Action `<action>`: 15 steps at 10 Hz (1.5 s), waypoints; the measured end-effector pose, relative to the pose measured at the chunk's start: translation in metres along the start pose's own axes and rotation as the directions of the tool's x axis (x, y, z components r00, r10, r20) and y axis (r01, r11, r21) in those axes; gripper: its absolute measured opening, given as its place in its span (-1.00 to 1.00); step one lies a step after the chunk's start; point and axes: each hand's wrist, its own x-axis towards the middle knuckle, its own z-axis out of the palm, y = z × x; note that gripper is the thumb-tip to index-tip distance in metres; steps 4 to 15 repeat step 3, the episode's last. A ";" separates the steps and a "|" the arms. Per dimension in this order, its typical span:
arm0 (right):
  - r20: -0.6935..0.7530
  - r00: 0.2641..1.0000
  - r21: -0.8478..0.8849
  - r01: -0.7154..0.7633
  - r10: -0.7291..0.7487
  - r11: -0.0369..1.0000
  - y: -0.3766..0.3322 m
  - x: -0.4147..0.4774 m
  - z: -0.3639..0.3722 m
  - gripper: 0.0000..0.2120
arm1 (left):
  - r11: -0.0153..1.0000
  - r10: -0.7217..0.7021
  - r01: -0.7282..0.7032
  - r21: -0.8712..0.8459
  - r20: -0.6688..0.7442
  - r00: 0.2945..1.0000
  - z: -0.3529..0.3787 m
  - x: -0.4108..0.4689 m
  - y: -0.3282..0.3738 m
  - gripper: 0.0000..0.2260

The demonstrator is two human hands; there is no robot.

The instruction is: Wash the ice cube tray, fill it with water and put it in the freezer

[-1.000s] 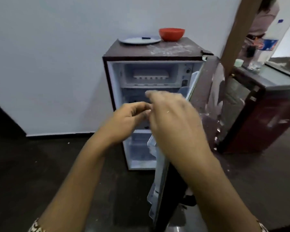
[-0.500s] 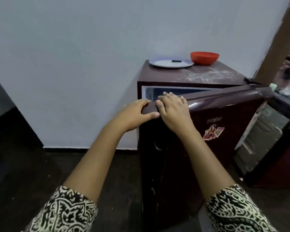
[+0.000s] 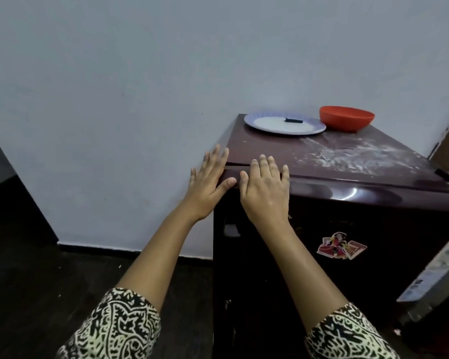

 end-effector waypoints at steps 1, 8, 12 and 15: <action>0.000 1.000 -0.027 0.019 -0.019 0.999 0.003 0.005 0.005 -0.49 | 0.999 0.033 -0.033 0.013 -0.004 0.999 0.003 0.005 -0.007 -0.34; 0.214 0.975 0.050 0.054 -0.063 0.997 0.001 0.033 -0.011 -0.54 | 0.990 0.015 0.025 -0.141 0.275 0.961 -0.030 0.022 -0.011 -0.31; 0.214 0.975 0.050 0.054 -0.063 0.997 0.001 0.033 -0.011 -0.54 | 0.990 0.015 0.025 -0.141 0.275 0.961 -0.030 0.022 -0.011 -0.31; 0.214 0.975 0.050 0.054 -0.063 0.997 0.001 0.033 -0.011 -0.54 | 0.990 0.015 0.025 -0.141 0.275 0.961 -0.030 0.022 -0.011 -0.31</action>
